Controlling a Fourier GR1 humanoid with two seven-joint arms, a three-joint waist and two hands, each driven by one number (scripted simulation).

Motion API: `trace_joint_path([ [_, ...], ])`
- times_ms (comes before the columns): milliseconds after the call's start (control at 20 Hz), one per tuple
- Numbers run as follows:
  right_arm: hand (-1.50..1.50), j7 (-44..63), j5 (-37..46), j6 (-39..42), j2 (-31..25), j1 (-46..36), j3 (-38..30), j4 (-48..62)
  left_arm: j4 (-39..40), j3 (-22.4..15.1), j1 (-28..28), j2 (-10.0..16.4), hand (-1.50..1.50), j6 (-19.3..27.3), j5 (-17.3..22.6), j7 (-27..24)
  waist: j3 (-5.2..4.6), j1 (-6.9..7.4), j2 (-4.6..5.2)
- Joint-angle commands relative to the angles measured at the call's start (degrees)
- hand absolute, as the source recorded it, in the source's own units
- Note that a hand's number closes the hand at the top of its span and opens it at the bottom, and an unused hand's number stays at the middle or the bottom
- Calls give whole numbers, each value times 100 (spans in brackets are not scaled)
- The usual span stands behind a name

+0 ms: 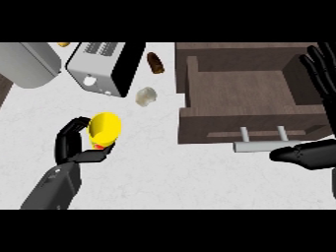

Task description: Pick up the cup, place it into the drawer and close the drawer

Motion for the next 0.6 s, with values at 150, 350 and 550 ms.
trace_joint_path([
  [150,-150,40,117,-68,1,-104,16,161,-455,-206,-425,-41,150,-865,21,-236,12,109,-35],
  [350,-150,-166,112,21,30,238,-15,102,-1176,-576,-858,-504,150,-440,-82,498,26,188,-96],
  [550,-150,-112,297,-145,59,38,33,184,-1659,-727,-1563,-678,150,-180,-36,1381,26,180,-94],
])
